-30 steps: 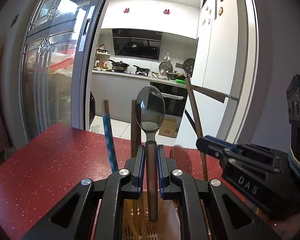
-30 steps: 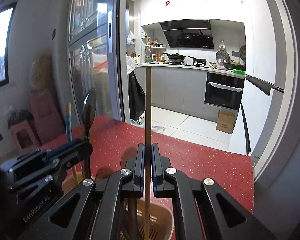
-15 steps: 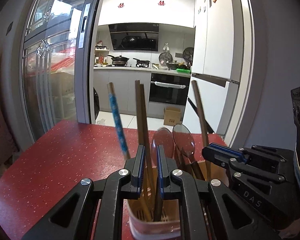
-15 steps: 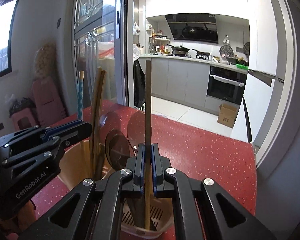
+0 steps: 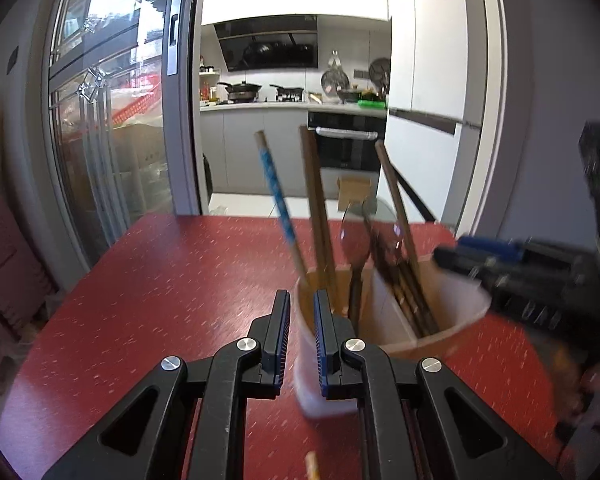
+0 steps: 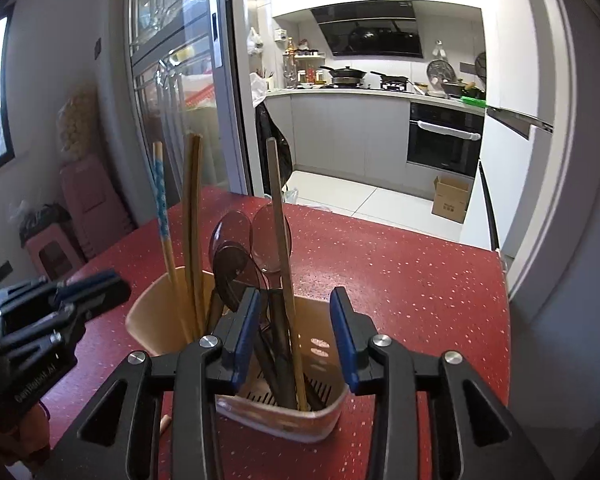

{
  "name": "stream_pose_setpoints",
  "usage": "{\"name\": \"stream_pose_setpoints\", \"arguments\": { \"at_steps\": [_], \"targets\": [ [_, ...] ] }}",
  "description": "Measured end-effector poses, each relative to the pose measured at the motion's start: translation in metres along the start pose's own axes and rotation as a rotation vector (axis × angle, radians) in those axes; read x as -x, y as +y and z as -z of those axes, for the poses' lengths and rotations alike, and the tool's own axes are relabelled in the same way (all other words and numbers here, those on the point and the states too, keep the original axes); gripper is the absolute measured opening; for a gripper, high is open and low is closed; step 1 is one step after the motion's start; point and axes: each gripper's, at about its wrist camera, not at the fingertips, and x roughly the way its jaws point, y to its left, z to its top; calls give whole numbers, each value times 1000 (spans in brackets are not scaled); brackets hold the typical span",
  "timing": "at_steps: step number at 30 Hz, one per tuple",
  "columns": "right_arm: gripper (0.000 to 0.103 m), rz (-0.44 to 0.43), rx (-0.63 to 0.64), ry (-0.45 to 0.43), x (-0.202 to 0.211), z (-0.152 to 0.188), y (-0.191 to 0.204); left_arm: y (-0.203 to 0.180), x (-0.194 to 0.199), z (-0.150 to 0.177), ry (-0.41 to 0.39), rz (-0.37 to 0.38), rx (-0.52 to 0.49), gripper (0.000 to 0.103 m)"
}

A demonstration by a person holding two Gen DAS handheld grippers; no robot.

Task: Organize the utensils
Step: 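Open both tools to release the utensils and return to the table, then grasp a clear spoon with the right tool while the left tool grasps the yellow-patterned chopstick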

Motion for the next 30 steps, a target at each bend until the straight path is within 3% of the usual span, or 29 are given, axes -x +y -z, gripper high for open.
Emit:
{"name": "stream_pose_setpoints", "arguments": {
  "at_steps": [6,13,30],
  "targets": [
    [41,-4,-65,41,25,14,5,15,13,18,112,5,37,40],
    [46,-9,-178,121,51,49,16,14,24,48,204,8,-10,40],
    [49,11,-299,308,70,130,53,31,43,118,350,30,23,41]
  ]
}}
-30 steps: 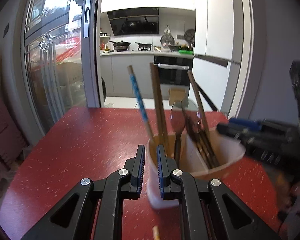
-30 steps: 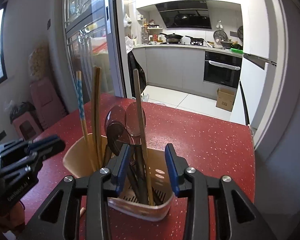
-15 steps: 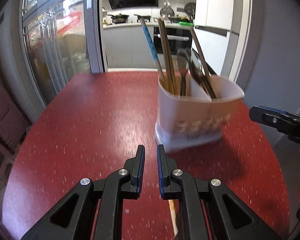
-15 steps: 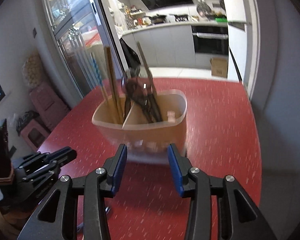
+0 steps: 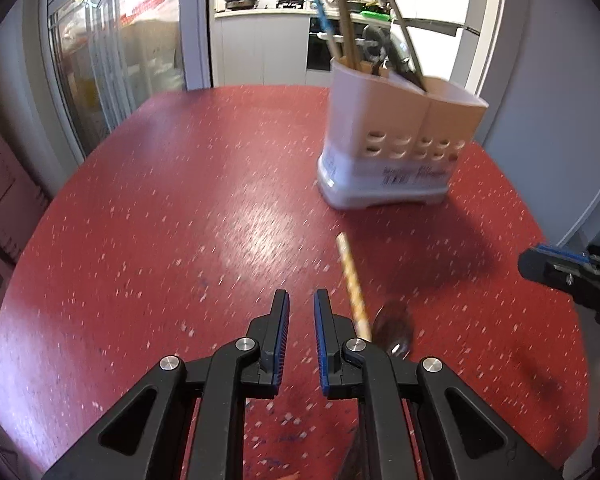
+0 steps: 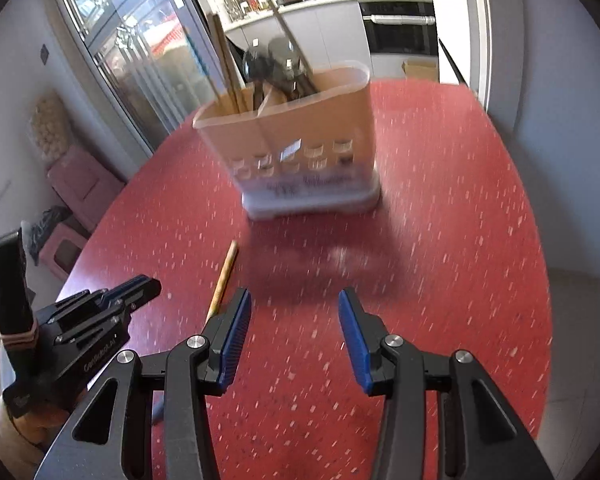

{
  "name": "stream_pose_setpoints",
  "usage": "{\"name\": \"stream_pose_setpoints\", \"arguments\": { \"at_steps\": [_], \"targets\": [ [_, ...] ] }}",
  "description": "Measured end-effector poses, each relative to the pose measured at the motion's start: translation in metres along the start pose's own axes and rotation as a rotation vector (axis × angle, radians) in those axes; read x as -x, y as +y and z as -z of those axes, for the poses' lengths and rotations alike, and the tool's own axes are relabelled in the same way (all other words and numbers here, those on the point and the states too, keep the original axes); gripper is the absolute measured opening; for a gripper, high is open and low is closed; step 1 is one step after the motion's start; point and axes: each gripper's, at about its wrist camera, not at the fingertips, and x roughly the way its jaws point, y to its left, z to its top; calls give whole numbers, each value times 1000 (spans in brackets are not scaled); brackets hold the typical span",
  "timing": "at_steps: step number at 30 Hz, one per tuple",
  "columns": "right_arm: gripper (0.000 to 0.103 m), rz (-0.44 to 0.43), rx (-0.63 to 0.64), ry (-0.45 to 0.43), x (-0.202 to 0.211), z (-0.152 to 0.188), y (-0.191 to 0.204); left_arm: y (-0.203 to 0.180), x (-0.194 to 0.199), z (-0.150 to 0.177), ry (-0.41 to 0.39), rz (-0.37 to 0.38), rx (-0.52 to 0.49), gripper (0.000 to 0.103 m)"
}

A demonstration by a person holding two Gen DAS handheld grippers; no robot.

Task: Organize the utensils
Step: 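Grasp a clear spoon with the right tool while the left tool grasps the yellow-patterned chopstick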

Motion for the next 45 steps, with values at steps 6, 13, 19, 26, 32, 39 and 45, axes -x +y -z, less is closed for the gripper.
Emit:
{"name": "stream_pose_setpoints", "arguments": {
  "at_steps": [6,13,19,26,32,39,45],
  "targets": [
    [49,-30,-53,90,-18,21,6,25,2,20,-4,-46,9,103],
    [49,-122,-148,189,-44,31,9,40,2,40,14,-67,-21,103],
    [49,-233,-242,242,-69,33,12,40,-2,45,43,-63,-3,103],
    [38,-273,-263,230,-89,27,28,42,-1,43,54,-52,13,103],
    [4,-249,-259,237,-99,27,32,37,-5,38,75,-20,15,103],
    [2,-252,-255,200,-81,27,14,24,-18,25,122,35,30,103],
    [2,-241,-248,177,-64,26,2,9,-38,14,190,41,44,102]
  ]
}}
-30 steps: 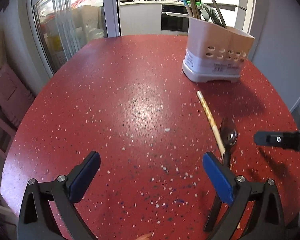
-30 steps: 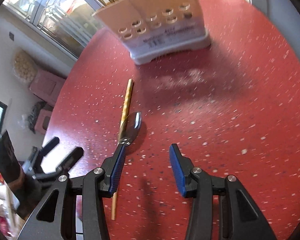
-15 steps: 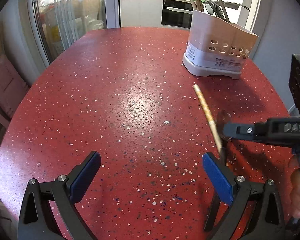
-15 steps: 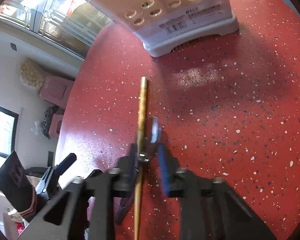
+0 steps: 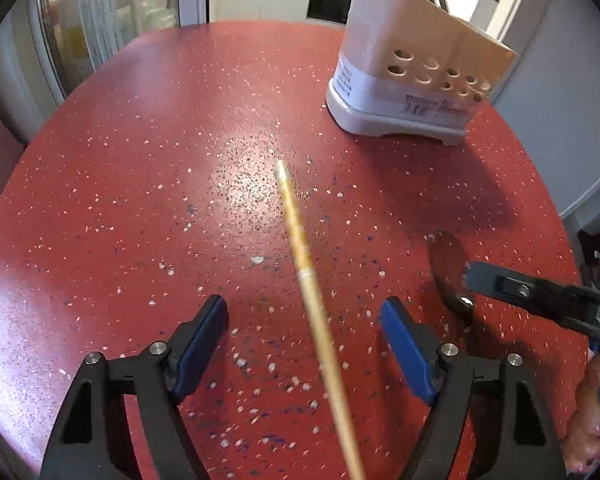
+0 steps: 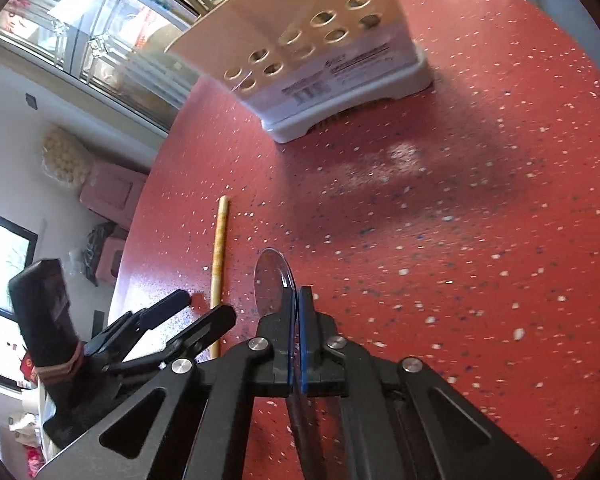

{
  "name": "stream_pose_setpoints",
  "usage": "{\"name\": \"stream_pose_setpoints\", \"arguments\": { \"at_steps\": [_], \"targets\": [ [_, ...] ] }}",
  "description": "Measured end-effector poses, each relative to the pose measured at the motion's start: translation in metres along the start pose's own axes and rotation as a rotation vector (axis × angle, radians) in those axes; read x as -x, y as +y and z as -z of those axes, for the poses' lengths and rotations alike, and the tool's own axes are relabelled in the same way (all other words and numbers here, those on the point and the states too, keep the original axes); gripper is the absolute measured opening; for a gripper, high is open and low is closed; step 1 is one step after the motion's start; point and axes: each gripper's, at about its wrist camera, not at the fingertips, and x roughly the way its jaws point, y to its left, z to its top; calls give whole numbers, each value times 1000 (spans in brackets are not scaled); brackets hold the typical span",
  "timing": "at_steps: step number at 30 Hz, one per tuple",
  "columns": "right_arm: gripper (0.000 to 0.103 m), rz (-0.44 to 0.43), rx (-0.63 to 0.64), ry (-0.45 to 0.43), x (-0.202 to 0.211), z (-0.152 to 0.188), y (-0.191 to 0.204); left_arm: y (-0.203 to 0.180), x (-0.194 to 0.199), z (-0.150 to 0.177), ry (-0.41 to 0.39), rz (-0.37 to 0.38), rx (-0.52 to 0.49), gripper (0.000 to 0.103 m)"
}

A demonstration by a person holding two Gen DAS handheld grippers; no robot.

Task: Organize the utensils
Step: 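Grasp a clear spoon with the right tool while the left tool grasps the yellow-patterned chopstick, then carry spoon and chopstick over the holder and lower them in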

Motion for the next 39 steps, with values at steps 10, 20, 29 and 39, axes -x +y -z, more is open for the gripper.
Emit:
{"name": "stream_pose_setpoints", "arguments": {
  "at_steps": [10,20,29,39],
  "targets": [
    [2,-26,-5,-20,13,-3,-9,4,0,-16,42,-48,66,91],
    [2,-71,6,-38,28,-3,-13,-8,-8,-26,121,-111,-8,64],
    [2,-95,5,-61,41,-5,-22,-24,-6,-31,119,-48,-29,36],
    [2,-90,44,-99,61,-9,-19,-36,49,-18,-135,71,10,36]
  ]
}}
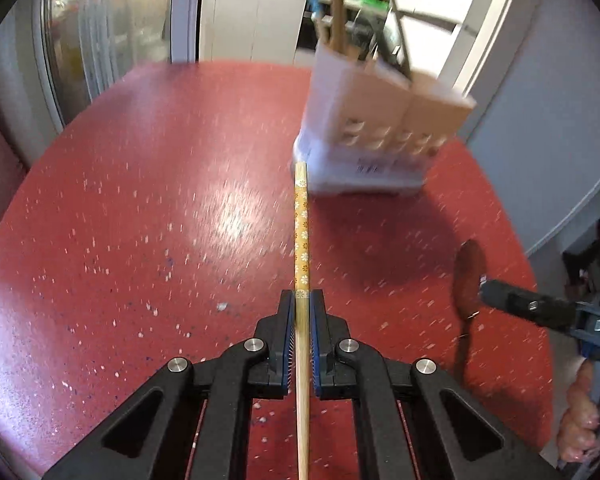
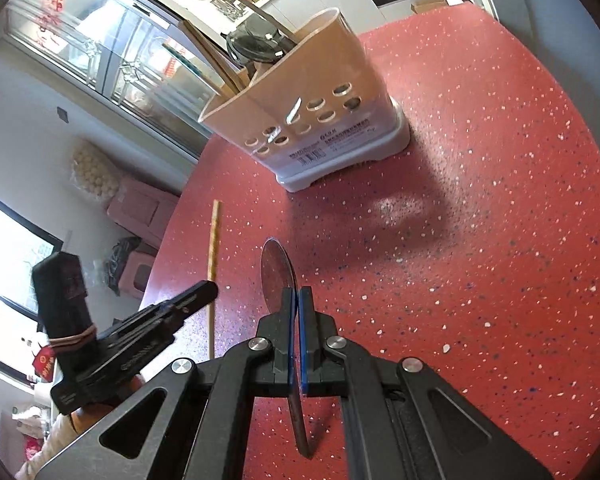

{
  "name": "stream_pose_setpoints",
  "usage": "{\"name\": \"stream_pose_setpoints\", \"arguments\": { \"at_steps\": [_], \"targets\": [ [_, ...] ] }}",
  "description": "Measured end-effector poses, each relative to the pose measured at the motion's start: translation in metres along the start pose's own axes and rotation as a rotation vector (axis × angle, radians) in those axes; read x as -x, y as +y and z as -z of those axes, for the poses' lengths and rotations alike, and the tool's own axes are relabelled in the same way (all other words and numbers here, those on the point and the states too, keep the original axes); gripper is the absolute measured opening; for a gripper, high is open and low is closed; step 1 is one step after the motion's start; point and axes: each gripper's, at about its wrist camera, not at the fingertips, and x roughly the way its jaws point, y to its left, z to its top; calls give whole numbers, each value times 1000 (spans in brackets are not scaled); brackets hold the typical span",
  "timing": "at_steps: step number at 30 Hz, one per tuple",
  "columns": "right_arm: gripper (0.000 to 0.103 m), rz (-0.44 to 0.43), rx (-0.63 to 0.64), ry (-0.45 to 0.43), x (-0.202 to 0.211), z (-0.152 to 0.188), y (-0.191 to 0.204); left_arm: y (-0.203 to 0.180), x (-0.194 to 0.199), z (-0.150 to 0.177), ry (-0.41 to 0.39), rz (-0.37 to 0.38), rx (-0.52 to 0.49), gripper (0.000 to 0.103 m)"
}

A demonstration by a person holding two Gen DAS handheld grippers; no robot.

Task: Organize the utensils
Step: 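Carry spoon and chopstick over the holder and lower them in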

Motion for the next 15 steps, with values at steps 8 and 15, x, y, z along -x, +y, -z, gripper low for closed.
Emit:
{"name": "stream_pose_setpoints", "arguments": {
  "at_steps": [8,15],
  "targets": [
    [2,-4,42,-58,19,-13,10,0,31,-15,-133,67,25,36],
    [2,15,93,-93,29,-21,23,9,33,-26,-170,92,41,36]
  ]
}}
